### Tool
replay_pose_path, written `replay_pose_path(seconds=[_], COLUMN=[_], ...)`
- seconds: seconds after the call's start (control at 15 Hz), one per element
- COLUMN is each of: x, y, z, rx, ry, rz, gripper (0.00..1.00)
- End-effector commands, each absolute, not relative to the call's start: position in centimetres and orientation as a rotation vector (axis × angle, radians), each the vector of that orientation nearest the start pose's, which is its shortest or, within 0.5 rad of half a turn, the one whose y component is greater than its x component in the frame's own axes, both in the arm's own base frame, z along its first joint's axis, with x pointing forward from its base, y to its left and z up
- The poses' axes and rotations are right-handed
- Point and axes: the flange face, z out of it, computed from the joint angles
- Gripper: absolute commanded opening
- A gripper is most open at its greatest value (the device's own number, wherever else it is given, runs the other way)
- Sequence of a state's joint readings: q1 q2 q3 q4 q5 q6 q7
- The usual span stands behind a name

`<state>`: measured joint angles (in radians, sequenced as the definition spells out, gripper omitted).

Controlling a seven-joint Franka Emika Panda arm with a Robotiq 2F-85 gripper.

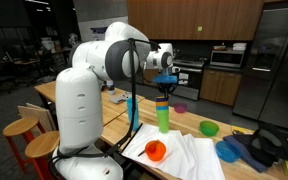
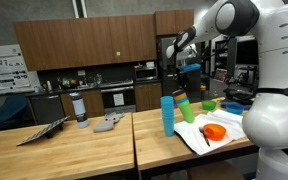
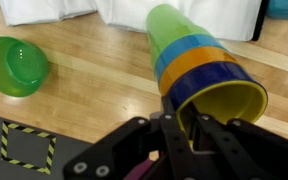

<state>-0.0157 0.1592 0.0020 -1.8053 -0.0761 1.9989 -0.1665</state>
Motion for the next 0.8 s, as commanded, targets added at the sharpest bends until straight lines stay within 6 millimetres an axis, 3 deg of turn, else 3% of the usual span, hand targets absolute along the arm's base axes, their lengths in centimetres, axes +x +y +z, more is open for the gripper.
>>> replay_pose_path(seconds=[0.0, 0.13, 0.47, 0.73], x=[61.9, 61.4, 59.6, 57.6], y=[-1.0, -1.2, -0.8, -1.7], z=[46.7, 46.7, 43.9, 43.3], rx=[-3.184, -3.185, -2.924, -2.784], ry=[-0.299, -0.275, -0.369, -0.352], rz=[-0.073, -0.009, 0.315, 0.514], gripper=[0.04, 0.04, 0.04, 0.04])
